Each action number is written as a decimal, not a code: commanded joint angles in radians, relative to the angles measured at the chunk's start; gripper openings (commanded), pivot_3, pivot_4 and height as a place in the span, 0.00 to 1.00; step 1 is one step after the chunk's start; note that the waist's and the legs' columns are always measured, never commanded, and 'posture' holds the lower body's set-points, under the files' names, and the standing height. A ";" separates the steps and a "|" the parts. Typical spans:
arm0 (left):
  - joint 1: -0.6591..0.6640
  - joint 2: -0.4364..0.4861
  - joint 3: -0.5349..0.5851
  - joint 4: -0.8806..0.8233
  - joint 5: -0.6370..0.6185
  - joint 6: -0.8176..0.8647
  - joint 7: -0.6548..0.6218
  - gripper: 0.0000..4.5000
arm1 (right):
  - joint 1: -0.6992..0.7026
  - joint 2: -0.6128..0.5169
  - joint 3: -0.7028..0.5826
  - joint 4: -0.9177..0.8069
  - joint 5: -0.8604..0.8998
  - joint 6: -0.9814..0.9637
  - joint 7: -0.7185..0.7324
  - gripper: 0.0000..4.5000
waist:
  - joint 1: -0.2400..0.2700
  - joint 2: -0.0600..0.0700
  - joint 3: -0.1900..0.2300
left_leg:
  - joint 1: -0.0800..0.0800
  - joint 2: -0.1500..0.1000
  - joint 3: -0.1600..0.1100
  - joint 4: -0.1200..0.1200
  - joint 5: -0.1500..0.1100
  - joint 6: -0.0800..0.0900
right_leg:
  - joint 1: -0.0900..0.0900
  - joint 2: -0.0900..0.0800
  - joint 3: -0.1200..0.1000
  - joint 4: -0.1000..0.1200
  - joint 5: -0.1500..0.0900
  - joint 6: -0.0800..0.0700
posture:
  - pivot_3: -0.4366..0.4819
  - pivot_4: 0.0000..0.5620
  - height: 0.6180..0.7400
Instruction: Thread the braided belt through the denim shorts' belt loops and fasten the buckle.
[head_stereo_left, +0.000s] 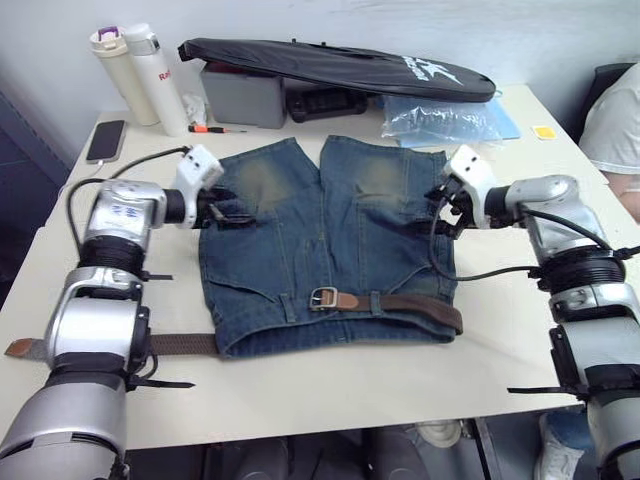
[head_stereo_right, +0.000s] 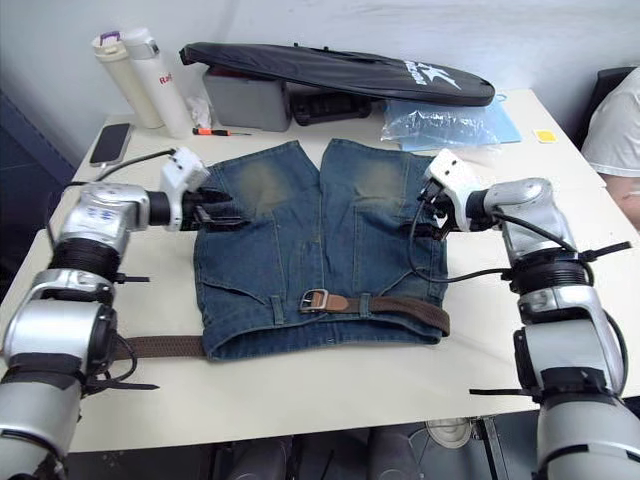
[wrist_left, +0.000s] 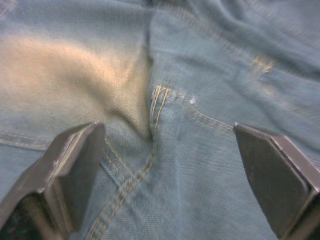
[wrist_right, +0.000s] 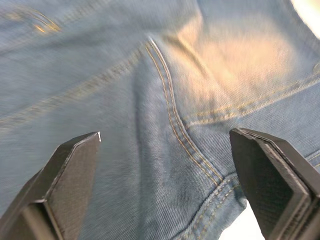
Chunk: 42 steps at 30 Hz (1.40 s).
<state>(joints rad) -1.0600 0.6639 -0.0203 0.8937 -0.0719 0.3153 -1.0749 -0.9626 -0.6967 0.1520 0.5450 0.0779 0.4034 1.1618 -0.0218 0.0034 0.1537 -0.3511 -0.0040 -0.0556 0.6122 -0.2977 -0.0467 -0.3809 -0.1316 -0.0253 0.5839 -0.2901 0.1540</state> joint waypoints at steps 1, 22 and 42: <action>0.078 0.069 0.098 -0.222 -0.127 0.201 -0.061 1.00 | 0.078 -0.043 -0.033 -0.312 0.159 0.151 0.149 1.00 | -0.006 0.000 0.000 | 0.000 0.000 0.000 0.000 0.000 0.000 | 0.000 0.000 0.000 0.000 0.000 0.000 | 0.48 0.27 1.00; 1.204 0.031 1.328 -1.222 -1.026 1.299 0.333 1.00 | 0.063 0.063 0.060 -0.691 0.416 0.266 0.254 1.00 | -0.010 -0.005 0.000 | 0.016 0.007 0.007 0.000 -0.009 -0.002 | 0.006 0.001 0.005 0.001 -0.003 -0.007 | 0.48 0.27 1.00; 1.500 -0.452 1.032 -1.247 -1.650 0.826 1.282 1.00 | -0.132 0.046 0.014 -0.488 0.576 0.442 0.361 1.00 | -0.002 -0.004 -0.006 | 0.017 0.005 0.000 0.002 -0.021 0.004 | 0.006 0.000 0.007 -0.009 -0.005 -0.020 | 0.48 0.27 1.00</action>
<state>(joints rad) 0.4196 0.1961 1.0617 -0.3370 -1.6477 1.2308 0.1288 -1.0743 -0.6416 0.1910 0.0753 0.6469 0.8527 1.5168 -0.0243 -0.0008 0.1474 -0.3346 0.0011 -0.0552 0.6137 -0.3187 -0.0431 -0.3754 -0.1309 -0.0181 0.5745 -0.2950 0.1337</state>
